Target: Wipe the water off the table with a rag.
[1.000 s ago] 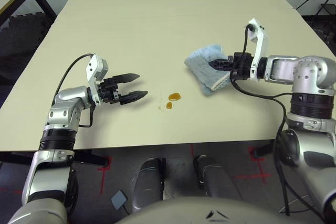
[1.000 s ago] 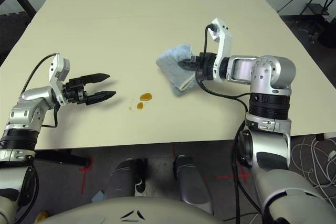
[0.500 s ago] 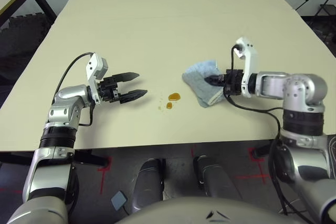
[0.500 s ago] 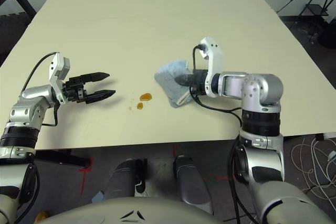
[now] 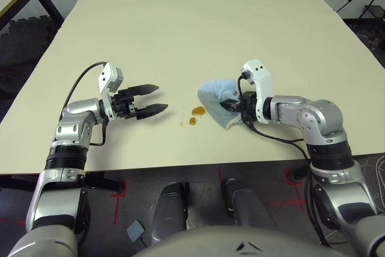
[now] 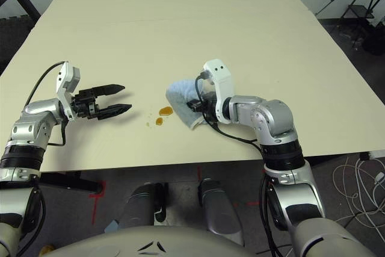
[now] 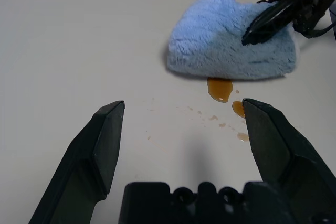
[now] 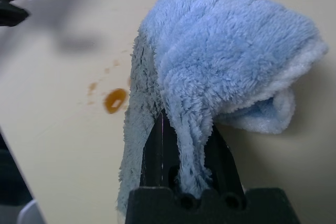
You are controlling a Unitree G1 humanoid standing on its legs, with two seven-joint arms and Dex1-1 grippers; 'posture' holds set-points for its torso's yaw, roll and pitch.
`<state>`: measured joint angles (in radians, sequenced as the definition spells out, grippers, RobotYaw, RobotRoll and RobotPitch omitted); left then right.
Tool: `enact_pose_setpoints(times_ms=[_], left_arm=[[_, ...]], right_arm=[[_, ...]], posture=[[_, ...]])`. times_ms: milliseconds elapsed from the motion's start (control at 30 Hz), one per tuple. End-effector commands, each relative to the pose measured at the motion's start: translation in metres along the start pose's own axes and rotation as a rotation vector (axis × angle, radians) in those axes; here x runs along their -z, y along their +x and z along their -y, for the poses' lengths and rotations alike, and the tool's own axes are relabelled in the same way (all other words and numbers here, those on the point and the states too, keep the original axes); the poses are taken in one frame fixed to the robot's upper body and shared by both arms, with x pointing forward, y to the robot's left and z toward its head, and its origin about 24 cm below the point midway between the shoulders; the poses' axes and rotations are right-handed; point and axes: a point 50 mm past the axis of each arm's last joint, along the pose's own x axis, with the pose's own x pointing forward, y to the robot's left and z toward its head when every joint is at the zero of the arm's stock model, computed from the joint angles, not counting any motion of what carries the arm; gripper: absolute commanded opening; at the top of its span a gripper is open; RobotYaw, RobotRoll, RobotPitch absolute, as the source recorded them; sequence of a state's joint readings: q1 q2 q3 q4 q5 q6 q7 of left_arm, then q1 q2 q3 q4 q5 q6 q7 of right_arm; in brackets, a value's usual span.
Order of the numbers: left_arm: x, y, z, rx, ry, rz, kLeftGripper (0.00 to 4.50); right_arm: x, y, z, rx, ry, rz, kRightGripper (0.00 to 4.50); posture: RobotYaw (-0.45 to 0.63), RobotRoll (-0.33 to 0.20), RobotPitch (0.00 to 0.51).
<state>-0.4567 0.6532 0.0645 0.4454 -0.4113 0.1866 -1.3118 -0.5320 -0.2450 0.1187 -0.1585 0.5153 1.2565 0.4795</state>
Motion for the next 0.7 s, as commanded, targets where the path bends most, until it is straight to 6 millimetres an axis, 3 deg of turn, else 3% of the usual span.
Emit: enact_pose_setpoints(times_ms=[33, 167, 433, 567, 700], left_arm=[[-0.002, -0.008, -0.002, -0.007, 0.005, -0.022, 4.50], [-0.004, -0.013, -0.004, -0.012, 0.004, -0.020, 4.50], [-0.008, -0.020, -0.005, -0.023, -0.008, -0.007, 4.50], [-0.008, -0.020, -0.005, -0.026, -0.008, -0.008, 4.50], [-0.008, -0.020, -0.005, -0.027, -0.008, -0.007, 4.50]], right_arm=[[0.007, 0.015, -0.023, -0.127, -0.012, -0.068, 0.01], [0.004, 0.023, -0.034, -0.178, -0.033, -0.082, 0.01], [0.003, 0.028, -0.036, -0.207, -0.052, -0.111, 0.01], [-0.001, 0.028, -0.019, -0.099, -0.035, -0.078, 0.01], [-0.019, 0.009, 0.031, 0.143, -0.017, 0.006, 0.01]], posture=[[-0.16, 0.000, 0.131], [-0.15, 0.000, 0.136], [-0.14, 0.000, 0.142], [-0.14, 0.000, 0.144], [-0.14, 0.000, 0.144]])
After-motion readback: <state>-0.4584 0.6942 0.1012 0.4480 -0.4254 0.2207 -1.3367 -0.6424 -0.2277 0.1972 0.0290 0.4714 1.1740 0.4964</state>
